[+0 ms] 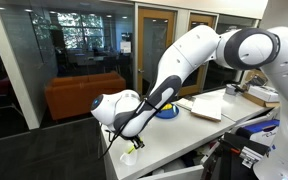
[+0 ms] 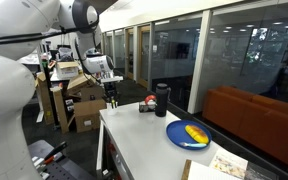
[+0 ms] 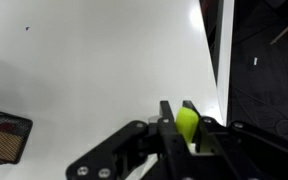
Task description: Take the yellow marker out of the cup and put it on the table
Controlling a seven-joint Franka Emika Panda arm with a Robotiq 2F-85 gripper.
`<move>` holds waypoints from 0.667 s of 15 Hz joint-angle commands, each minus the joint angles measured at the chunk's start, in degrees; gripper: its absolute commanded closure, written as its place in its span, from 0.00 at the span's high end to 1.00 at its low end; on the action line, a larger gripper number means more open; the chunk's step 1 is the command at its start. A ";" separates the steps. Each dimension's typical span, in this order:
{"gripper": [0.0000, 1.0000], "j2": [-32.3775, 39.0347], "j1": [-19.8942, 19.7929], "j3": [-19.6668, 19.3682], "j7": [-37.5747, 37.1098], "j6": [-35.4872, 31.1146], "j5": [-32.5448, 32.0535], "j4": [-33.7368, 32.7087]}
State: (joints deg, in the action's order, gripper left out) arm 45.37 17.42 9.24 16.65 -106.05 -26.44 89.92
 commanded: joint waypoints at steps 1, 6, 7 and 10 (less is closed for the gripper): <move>0.04 -0.79 0.58 -0.65 0.45 -0.36 -1.33 0.14; 0.04 -2.93 0.76 -0.81 -0.02 0.25 -1.66 0.00; 0.04 -3.54 0.83 -0.83 0.06 0.50 -1.82 0.01; 0.04 -5.42 1.14 -0.90 0.00 0.99 -2.69 0.20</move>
State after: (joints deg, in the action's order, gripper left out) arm 41.85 17.48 9.21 16.65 -105.80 -27.32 89.31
